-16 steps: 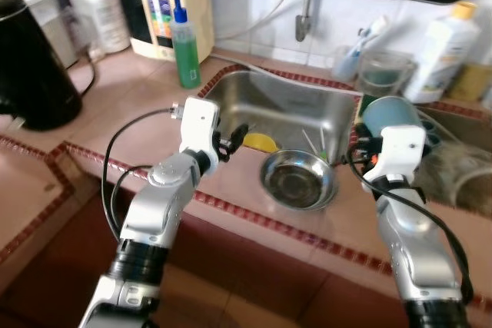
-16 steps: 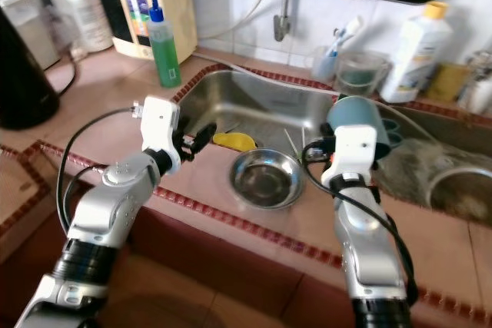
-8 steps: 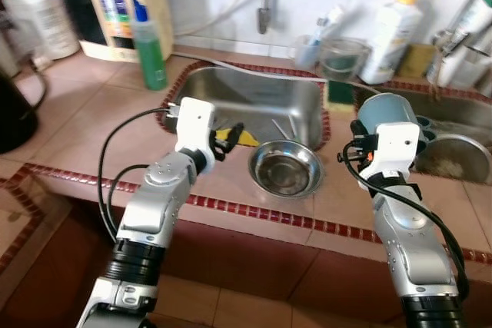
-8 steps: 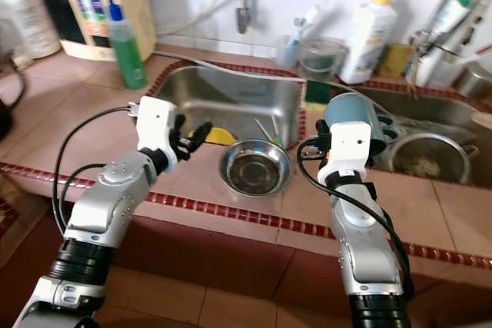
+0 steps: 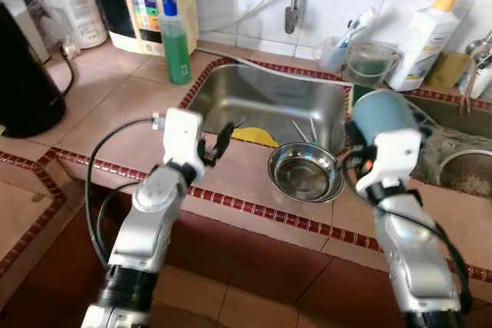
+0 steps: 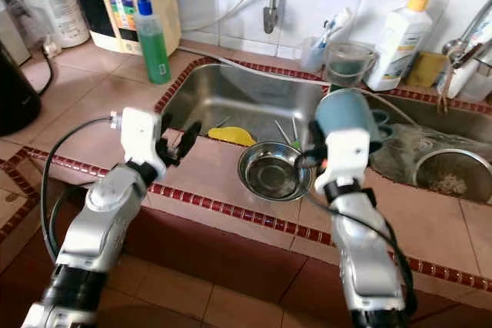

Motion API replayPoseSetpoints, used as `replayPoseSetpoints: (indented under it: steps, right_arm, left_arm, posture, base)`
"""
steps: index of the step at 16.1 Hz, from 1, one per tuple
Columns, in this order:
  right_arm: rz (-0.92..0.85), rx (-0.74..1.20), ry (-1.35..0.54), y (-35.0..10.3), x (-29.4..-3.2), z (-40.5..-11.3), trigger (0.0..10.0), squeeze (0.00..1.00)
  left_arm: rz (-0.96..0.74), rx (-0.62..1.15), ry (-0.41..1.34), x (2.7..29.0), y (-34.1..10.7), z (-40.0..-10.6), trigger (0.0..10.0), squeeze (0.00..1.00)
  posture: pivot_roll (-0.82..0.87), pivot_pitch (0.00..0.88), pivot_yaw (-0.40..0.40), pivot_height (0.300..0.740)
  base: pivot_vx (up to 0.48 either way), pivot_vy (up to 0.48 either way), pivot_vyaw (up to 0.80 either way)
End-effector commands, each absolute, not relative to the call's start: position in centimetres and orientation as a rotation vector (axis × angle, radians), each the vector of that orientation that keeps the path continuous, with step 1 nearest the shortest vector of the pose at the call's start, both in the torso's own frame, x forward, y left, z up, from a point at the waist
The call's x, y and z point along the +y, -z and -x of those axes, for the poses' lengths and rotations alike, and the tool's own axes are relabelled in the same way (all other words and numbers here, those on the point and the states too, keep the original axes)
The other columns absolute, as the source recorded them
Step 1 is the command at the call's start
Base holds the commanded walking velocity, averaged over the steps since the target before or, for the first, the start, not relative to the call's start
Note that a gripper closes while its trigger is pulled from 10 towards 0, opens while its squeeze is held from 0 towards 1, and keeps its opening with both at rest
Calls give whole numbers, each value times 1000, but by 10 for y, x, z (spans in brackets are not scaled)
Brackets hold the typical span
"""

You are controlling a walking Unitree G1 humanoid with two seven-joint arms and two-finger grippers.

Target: Kitchen organization

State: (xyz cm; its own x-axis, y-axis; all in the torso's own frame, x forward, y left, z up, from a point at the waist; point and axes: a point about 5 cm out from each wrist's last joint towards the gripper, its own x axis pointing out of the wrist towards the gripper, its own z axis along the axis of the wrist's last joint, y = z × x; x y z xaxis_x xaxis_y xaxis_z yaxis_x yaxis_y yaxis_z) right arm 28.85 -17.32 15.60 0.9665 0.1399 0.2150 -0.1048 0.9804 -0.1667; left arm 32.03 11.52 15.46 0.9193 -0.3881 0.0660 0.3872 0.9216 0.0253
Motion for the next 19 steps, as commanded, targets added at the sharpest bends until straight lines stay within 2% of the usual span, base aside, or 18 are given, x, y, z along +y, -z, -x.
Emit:
replayPoseSetpoints:
  steps: [1,4,8,19]
  right_arm:
    - [165,-286,-108,-164,-175,-282,10000,0]
    - [138,-293,-102,-163,-176,-278,10000,0]
    - [118,-298,-137,-164,-165,-277,10000,0]
    - [117,-303,-150,-168,-162,-282,10000,0]
  left_arm:
    - [5,-114,422,117,-162,-313,10000,0]
    - [33,-120,427,119,-160,-308,10000,0]
    - [50,-115,425,122,-165,-310,10000,0]
    - [53,-98,418,121,-166,-313,10000,0]
  posture:
    - [-136,0,-10,740]
    - [-127,0,-18,740]
    - [-125,0,-21,740]
    - [-123,0,-32,740]
  base:
    - [0,0,0]
    - [0,0,0]
    - [0,0,0]
    - [296,0,0]
